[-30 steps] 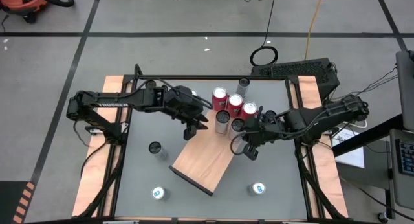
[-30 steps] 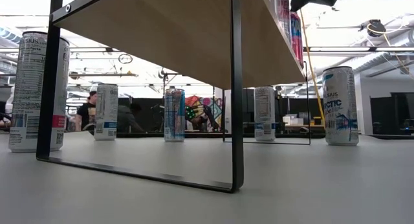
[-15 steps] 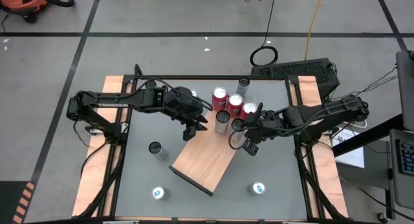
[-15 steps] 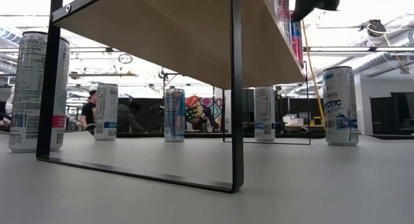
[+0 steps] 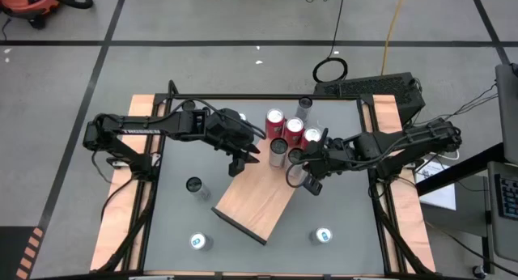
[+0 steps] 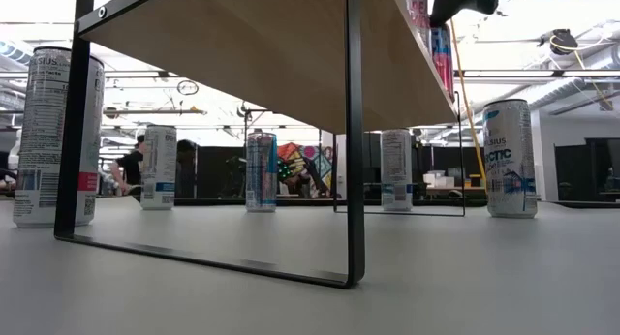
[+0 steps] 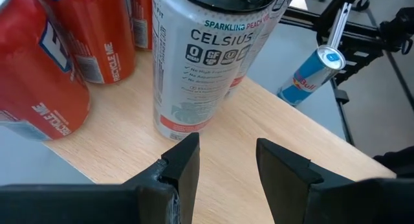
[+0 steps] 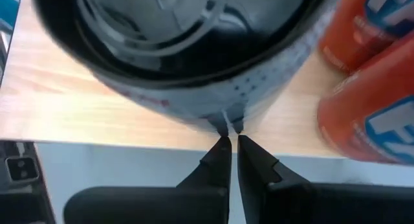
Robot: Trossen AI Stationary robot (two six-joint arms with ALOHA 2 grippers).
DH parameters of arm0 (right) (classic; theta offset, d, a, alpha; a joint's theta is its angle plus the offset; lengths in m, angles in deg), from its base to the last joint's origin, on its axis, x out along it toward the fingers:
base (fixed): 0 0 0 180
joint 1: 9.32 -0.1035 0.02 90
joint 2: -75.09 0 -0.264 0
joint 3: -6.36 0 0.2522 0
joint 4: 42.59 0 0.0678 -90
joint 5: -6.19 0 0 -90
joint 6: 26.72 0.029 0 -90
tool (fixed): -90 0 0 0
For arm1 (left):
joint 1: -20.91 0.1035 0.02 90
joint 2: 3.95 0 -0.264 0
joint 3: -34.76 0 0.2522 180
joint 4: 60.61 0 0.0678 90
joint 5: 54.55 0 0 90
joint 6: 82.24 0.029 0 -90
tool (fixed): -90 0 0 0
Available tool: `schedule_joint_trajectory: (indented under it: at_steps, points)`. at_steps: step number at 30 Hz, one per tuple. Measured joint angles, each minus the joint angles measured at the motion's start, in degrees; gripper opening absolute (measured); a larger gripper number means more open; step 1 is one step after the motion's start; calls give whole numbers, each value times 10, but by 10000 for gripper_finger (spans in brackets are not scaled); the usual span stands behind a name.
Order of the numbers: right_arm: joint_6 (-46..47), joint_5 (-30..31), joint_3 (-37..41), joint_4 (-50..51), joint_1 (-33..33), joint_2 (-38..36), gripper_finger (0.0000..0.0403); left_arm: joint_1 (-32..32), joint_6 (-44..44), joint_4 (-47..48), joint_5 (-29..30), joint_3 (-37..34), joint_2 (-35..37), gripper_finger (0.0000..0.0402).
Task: Place canned beverage on shelf
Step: Put the white pink soda can on the shelf aligned with the other white pink soda can
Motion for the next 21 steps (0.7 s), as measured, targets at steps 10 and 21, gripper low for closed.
schedule_joint_trajectory:
  at_steps: [10, 21]
  points:
    - [-1, 3, 0, 0, 0, 0, 0, 0, 58, -46, 9, 0, -7, 152]
    - [22, -27, 0, 12, 0, -4, 0, 0, 52, -62, 29, 0, -36, 152]
